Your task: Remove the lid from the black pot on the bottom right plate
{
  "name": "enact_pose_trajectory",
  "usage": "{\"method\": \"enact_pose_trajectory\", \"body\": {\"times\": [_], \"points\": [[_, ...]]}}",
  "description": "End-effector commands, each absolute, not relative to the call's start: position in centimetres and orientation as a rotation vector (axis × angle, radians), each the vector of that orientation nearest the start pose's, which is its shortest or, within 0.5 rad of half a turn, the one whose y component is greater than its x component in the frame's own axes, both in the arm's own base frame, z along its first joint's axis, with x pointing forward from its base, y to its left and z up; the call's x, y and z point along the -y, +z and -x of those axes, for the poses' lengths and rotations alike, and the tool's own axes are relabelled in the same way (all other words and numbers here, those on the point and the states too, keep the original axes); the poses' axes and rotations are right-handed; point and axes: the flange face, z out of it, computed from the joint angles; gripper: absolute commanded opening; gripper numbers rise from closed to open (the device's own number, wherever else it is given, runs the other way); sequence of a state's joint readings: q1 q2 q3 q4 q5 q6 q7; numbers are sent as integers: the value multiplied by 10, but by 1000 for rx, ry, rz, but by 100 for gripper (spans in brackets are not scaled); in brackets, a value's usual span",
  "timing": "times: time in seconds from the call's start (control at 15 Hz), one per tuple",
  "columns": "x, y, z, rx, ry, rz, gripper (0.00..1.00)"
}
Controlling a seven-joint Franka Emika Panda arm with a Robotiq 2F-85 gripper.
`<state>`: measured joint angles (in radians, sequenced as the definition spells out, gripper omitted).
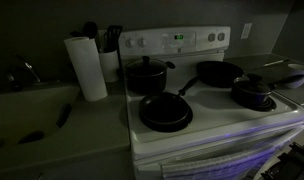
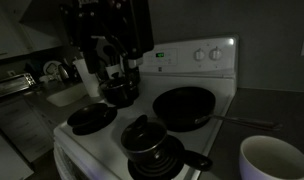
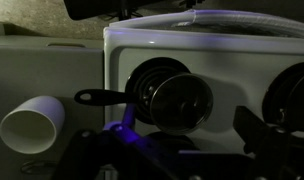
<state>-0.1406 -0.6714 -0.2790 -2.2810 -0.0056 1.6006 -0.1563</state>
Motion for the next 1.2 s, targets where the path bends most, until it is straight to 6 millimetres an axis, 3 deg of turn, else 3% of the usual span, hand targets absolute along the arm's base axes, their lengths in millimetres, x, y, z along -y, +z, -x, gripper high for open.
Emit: {"method": "enact_pose_trajectory", "body": {"times": [0.0,0.2,0.33,0.73,1.13], "points": [[137,571,-344,-183,53,2965,100],[119,552,-365,-121,149,2997,100],[113,529,-377,-43,205,3008,100],[124,448,-418,15,256,3017,100],[119,401,-452,56,304,3023,100]]}}
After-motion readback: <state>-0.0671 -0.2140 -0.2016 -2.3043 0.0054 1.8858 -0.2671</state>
